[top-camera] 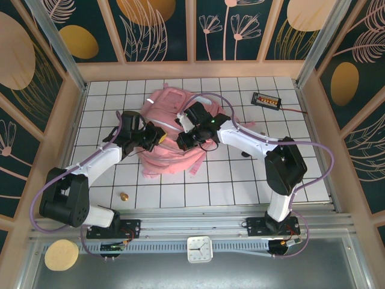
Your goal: Pack the student bag
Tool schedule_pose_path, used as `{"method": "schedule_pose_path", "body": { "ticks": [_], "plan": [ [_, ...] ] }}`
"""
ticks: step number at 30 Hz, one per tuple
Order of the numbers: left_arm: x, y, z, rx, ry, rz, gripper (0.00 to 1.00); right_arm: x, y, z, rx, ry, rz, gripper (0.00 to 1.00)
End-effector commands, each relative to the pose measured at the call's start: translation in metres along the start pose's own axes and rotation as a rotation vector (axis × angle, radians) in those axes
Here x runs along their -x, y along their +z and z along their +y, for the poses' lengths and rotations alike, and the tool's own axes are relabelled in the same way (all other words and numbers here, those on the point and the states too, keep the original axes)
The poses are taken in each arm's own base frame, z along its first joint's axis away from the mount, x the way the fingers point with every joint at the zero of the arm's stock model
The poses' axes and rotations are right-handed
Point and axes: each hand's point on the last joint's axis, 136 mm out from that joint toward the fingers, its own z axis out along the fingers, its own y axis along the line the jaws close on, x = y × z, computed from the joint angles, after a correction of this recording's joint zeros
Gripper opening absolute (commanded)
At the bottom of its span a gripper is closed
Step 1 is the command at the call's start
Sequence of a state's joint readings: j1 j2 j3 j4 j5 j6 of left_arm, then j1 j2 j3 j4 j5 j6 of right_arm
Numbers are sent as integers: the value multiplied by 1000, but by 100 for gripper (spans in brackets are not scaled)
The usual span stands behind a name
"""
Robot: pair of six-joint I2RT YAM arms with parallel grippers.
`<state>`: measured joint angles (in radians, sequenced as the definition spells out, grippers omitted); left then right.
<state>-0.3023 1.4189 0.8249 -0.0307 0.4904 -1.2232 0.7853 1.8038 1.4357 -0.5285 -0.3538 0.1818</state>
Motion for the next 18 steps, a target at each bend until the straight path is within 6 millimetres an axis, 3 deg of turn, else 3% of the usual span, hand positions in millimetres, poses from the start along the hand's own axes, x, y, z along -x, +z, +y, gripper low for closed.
{"method": "schedule_pose_path", "body": {
  "ticks": [1,8,18],
  "plan": [
    [14,-6,-8,-28,44,-51,0,7,-11,-12,-37,1,-24,0],
    [16,-9,-16,-52,38,-61,0,-2,-11,-21,-44,24,-17,0],
    [15,-12,-12,-44,35,-64,0,-8,-18,-36,-62,53,-25,0]
  ]
}}
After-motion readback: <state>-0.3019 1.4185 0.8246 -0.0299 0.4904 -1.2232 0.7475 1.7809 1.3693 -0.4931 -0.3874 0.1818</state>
